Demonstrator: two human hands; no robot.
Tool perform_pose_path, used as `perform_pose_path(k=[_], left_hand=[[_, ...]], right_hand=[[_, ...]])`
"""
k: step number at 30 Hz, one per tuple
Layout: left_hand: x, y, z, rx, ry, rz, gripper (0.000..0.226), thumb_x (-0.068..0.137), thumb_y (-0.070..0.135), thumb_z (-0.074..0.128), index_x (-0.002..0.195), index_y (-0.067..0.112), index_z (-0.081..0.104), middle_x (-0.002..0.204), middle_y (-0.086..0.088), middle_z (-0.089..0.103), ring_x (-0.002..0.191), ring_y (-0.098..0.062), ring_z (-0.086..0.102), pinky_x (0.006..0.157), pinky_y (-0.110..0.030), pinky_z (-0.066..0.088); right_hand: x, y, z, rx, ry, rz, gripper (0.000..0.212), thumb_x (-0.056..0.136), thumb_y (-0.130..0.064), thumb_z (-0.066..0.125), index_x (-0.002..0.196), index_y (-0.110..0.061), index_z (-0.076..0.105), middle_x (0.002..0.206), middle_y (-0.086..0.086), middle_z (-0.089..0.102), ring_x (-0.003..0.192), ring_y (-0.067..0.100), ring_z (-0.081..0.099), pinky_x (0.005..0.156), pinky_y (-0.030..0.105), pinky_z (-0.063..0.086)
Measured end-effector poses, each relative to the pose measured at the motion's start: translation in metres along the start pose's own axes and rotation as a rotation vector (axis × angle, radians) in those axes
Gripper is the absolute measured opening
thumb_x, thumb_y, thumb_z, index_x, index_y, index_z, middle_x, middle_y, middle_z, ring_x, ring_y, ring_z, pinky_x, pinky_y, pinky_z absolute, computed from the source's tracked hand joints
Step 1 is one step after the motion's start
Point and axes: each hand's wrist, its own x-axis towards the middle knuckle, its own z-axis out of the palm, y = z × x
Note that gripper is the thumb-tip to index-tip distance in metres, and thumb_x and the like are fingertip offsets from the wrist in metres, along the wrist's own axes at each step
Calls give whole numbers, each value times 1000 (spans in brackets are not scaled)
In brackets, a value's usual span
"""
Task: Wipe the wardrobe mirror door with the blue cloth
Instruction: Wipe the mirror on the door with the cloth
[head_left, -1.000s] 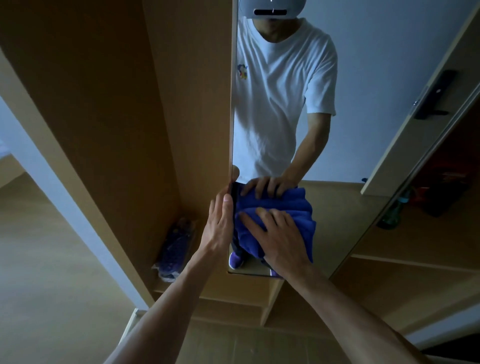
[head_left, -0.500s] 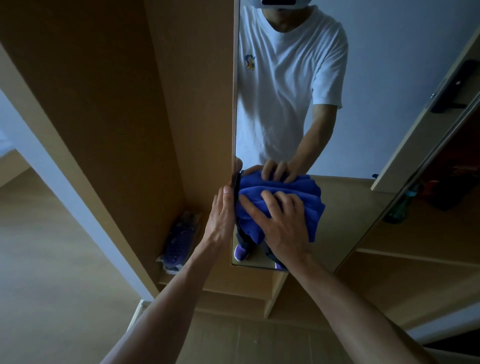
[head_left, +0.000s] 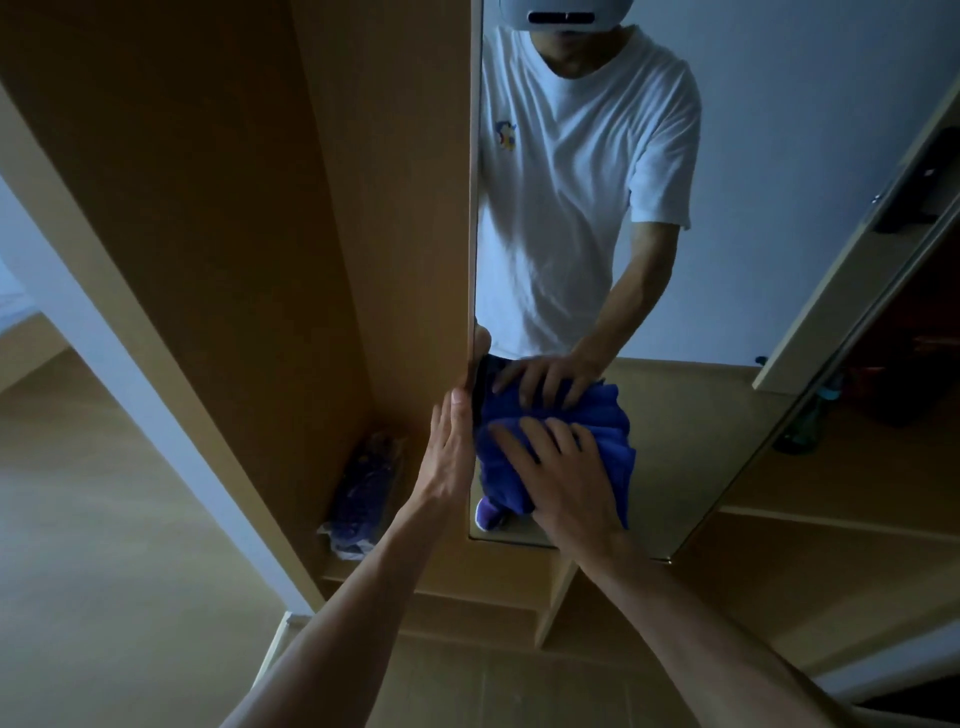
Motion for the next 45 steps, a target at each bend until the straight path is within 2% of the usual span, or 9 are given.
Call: perform_pose_path(k=[3, 6, 11, 16, 21, 25, 34, 40, 45], left_hand=[[-3, -7, 0, 15, -17, 24, 49, 109, 50, 7, 145, 45, 41, 145, 11, 46, 142, -14, 37, 121, -49, 29], [-1, -19, 2, 34, -26, -13, 62, 106, 59, 6, 160, 37, 27, 166, 7, 27, 156, -18, 16, 126, -50, 17], [-1, -26, 10, 30, 28, -58, 57, 106, 60, 12, 155, 41, 33, 148, 13, 40, 145, -13, 33, 116, -36, 27], [2, -28, 13, 42, 71, -46, 53, 108, 57, 16, 152, 38, 38, 148, 11, 46, 138, -15, 43, 116, -42, 34], [-2, -27, 17, 68, 100, -39, 48, 109, 53, 18, 153, 43, 34, 154, 5, 44, 139, -17, 42, 112, -40, 35], [-2, -28, 18, 77, 89, -54, 49, 109, 51, 19, 157, 42, 26, 159, 4, 36, 144, -18, 36, 113, -39, 33], [-7, -27, 22, 65, 56, -67, 51, 109, 51, 19, 160, 44, 16, 165, -3, 27, 150, -25, 26, 117, -50, 27], [-8, -30, 23, 71, 49, -69, 52, 109, 52, 19, 160, 43, 16, 165, -3, 27, 149, -26, 28, 117, -52, 28], [-9, -33, 24, 83, 56, -78, 52, 109, 51, 21, 160, 44, 14, 166, -2, 24, 149, -25, 29, 117, -47, 27]], right_hand=[[10, 16, -24, 22, 181, 33, 57, 87, -24, 64, 141, -14, 46, 131, 8, 57, 113, 30, 55, 96, 45, 45], [11, 40, -42, 43, 282, 65, 52, 91, -19, 62, 139, -10, 45, 132, 9, 57, 116, 30, 53, 99, 45, 43], [1, 59, -38, -17, 342, -4, 47, 91, -19, 65, 136, -12, 53, 129, 9, 60, 112, 33, 55, 93, 48, 44], [-25, 59, -1, -83, 262, -56, 44, 96, -17, 56, 139, -18, 53, 131, 9, 58, 114, 35, 53, 94, 50, 42], [-61, 56, 32, -69, -32, -98, 72, 68, -22, 85, 135, -20, 58, 128, 7, 62, 112, 33, 59, 96, 50, 49], [-66, 60, 30, -4, -117, -91, 78, 62, -19, 90, 132, -22, 57, 127, 7, 62, 110, 33, 60, 93, 49, 51], [-43, 80, -33, 13, 140, 12, 46, 89, -14, 59, 134, -23, 61, 126, 15, 61, 104, 38, 58, 90, 51, 46], [-34, 96, -57, -51, 251, 135, 54, 87, -19, 62, 139, -30, 56, 125, 19, 59, 105, 38, 57, 89, 52, 45], [-45, 93, -37, -124, 210, 75, 50, 93, -21, 54, 142, -32, 53, 126, 20, 58, 106, 40, 55, 90, 55, 43]])
